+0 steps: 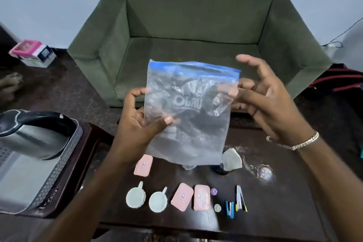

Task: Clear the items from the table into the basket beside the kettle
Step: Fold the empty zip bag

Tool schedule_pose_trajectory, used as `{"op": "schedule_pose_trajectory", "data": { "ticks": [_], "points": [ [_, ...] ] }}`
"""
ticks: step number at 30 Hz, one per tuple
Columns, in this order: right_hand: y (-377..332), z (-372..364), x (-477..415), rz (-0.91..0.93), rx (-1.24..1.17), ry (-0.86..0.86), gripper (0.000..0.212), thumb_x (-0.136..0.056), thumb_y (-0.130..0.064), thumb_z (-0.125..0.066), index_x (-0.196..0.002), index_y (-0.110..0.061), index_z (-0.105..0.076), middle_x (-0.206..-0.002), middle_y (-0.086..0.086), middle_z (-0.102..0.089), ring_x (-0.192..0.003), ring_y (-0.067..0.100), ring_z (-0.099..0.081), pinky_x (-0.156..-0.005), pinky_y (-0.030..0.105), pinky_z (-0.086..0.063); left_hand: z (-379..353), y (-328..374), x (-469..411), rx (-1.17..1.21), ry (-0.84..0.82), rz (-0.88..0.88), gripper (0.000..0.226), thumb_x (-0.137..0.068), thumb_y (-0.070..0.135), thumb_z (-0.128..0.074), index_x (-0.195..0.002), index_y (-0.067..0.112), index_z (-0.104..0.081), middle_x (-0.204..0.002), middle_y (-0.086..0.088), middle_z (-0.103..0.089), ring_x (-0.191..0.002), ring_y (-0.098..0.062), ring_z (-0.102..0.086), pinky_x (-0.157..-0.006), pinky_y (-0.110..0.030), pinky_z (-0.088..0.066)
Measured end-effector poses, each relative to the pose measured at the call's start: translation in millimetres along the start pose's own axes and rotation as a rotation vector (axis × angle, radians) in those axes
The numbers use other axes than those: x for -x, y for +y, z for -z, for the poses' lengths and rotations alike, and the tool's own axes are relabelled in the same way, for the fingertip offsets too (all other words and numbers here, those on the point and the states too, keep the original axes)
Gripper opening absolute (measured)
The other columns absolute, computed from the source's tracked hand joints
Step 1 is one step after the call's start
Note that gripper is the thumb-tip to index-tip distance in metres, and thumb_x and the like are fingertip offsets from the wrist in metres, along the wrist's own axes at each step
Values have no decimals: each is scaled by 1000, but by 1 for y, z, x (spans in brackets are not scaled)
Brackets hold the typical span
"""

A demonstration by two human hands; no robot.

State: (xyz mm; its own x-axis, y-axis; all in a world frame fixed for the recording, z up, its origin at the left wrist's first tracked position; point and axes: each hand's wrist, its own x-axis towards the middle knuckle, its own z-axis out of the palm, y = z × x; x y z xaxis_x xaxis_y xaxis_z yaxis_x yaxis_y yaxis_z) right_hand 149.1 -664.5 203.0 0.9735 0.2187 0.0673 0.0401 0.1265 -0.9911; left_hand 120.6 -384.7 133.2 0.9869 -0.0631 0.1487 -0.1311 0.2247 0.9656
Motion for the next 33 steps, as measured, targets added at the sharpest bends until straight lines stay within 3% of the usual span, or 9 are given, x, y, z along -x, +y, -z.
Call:
{"op": "schedule_pose_trajectory", "data": {
  "ticks": [5, 8, 11, 14, 19, 24, 27, 30, 33],
  "points": [
    [56, -21, 27, 61, -8, 189, 93, -88, -14, -77, -156, -45, -21, -102, 6, -76, -96, 22, -72, -85, 35, -57, -12, -5, -3, -20, 28, -49, 77, -81, 4, -85, -134, 39, -42, -116, -13, -76, -103, -32, -76, -85, -43, -62],
    [69, -30, 32, 52, -55, 143, 84, -88, -1, -76, -154, -37, -37, -123, 14, -73, -116, 32, -69, -95, 45, -57, -14, -10, -1, -48, 28, -34, 88, -82, 4, -85, -145, 39, -35, -113, -20, -75, -100, -34, -77, -82, -40, -63],
    [76, -31, 32, 51, 64, 187, 58, -83, 6, -77, -135, -16, -64, -129, 4, -71, -125, 24, -63, -107, 53, -49, -14, -14, 1, -131, 35, -65, 67, -81, 4, -83, -136, 27, -52, -129, -1, -70, -109, -26, -74, -91, -44, -62],
    [76, -26, 35, 25, 97, 229, 46, -82, 9, -76, -124, -10, -71, -123, 1, -74, -122, 18, -65, -106, 48, -50, -13, -18, 3, -249, 42, -47, 48, -82, 2, -82, -124, 21, -69, -119, 2, -74, -110, -18, -74, -93, -36, -60],
    [74, -15, 35, -20, 287, 263, 46, -84, 7, -76, -126, -11, -70, -118, 2, -74, -115, 15, -67, -105, 35, -50, -15, -22, 3, -341, 72, 11, 49, -81, 1, -83, -122, 27, -72, -114, 2, -75, -103, -13, -74, -90, -22, -57],
    [77, -10, 36, -36, 627, 288, 33, -89, -1, -74, -119, -14, -74, -91, -6, -63, -78, 0, -57, -77, 16, -42, -22, -24, 8, -761, 157, -164, 20, -81, 12, -85, -99, 20, -79, -84, 16, -63, -75, 5, -61, -68, -1, -41],
    [76, -6, 37, -28, 711, 269, 16, -92, -6, -71, -102, -16, -78, -86, -6, -58, -78, 5, -57, -75, 22, -45, -22, -25, 8, -824, 170, -144, 4, -85, 17, -83, -84, 17, -79, -87, 7, -60, -82, -3, -61, -67, -7, -40],
    [75, -5, 38, -54, 663, 247, 11, -96, -11, -67, -88, -15, -73, -91, -4, -50, -88, 17, -55, -77, 48, -56, -19, -26, 5, -783, 176, -110, 16, -89, 29, -78, -83, 15, -74, -99, 3, -62, -85, -5, -60, -70, -20, -47],
    [73, -10, 41, -31, 579, 244, 22, -102, -16, -59, -80, -11, -61, -86, -4, -53, -80, 10, -53, -74, 37, -48, -24, -26, 7, -668, 212, -64, 23, -91, 47, -67, -92, 27, -55, -77, 6, -59, -65, -13, -56, -66, -41, -50]
  ]
}}
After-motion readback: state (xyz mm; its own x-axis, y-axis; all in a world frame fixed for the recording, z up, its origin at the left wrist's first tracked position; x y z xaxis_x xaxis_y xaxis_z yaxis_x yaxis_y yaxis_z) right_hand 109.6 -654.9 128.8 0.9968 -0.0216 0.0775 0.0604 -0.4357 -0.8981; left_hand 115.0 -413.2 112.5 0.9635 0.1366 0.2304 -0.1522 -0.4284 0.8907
